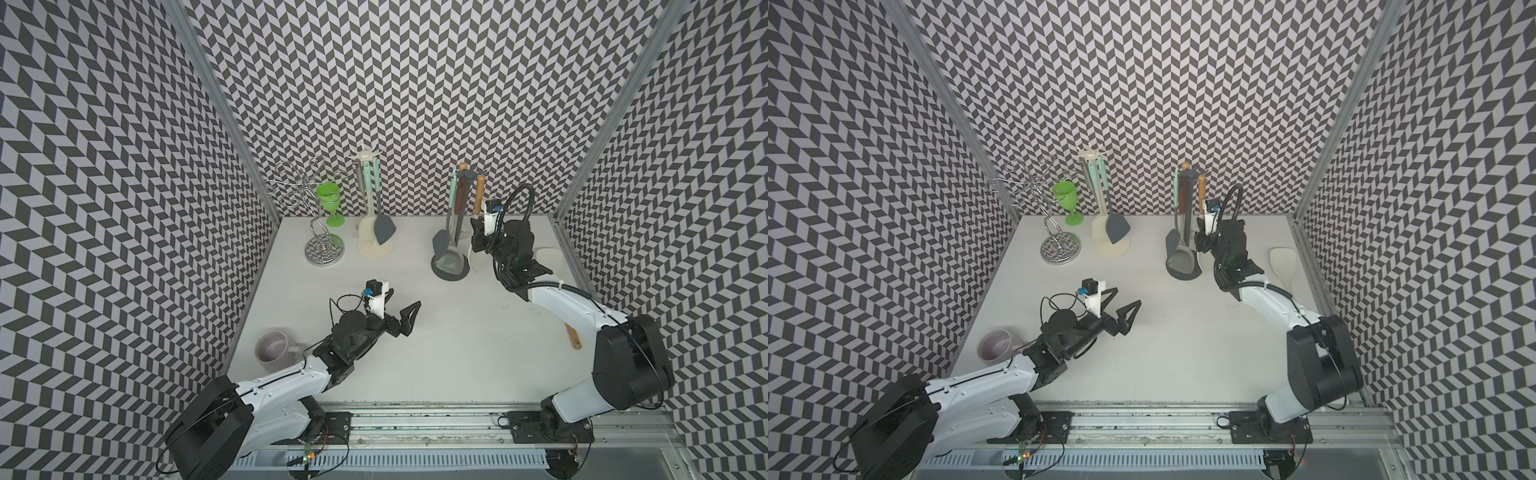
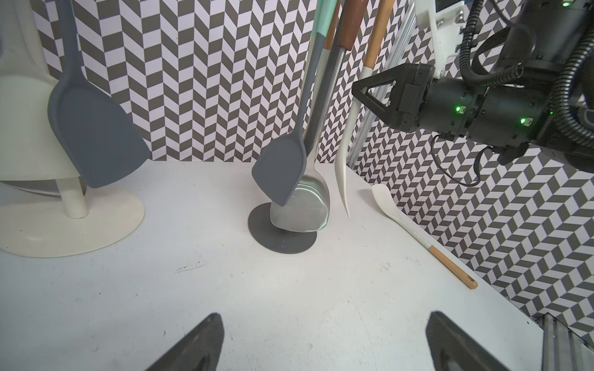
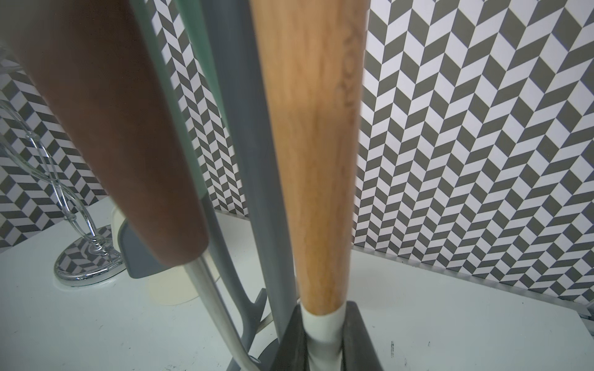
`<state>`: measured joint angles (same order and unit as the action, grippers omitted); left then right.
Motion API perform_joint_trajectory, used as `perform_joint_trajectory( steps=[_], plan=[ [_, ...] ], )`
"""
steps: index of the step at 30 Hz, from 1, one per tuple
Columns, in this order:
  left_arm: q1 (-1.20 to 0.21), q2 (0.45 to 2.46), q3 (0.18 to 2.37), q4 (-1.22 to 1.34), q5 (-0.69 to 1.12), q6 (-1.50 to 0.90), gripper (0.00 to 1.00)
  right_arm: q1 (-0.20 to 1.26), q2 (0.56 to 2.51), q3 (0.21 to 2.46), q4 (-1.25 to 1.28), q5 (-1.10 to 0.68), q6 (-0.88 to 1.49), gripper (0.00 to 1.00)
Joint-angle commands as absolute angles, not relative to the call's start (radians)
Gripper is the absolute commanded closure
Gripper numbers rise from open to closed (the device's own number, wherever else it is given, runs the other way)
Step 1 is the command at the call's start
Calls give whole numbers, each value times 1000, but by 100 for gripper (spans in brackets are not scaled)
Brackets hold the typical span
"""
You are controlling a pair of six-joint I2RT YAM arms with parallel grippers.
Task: Take the spatula off the kitchen utensil rack
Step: Take off the spatula from the rack, then place the spatula at the center of the board.
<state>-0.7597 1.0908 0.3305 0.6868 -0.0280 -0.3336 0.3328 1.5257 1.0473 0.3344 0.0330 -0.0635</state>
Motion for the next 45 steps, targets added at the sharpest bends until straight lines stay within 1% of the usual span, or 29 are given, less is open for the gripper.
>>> perform_joint_trajectory(
  steps=[1,13,17,19,24,27,32,39,45],
  plan=[
    [-767,1079,342,704,-37,-322,0,338,1476,1028,352,38,-27,100],
    [-770,1074,340,702,-46,-317,0,337,1372,973,365,66,2,100],
    [-770,1066,341,691,-47,-317,0,337,1340,965,300,92,-20,100],
    [-769,1053,345,679,-43,-323,0,339,1313,950,263,73,-50,100],
    [-770,991,345,644,-28,-337,0,378,1233,858,232,93,-103,100],
    [-769,948,345,622,-22,-343,0,435,1189,803,232,128,-142,100],
    [-764,852,319,615,-12,-351,0,611,1191,760,229,254,-236,100],
    [-737,777,285,639,28,-390,0,859,1302,741,280,461,-372,100],
    [-674,788,272,675,121,-484,0,995,1383,726,369,592,-473,100]
  ],
)
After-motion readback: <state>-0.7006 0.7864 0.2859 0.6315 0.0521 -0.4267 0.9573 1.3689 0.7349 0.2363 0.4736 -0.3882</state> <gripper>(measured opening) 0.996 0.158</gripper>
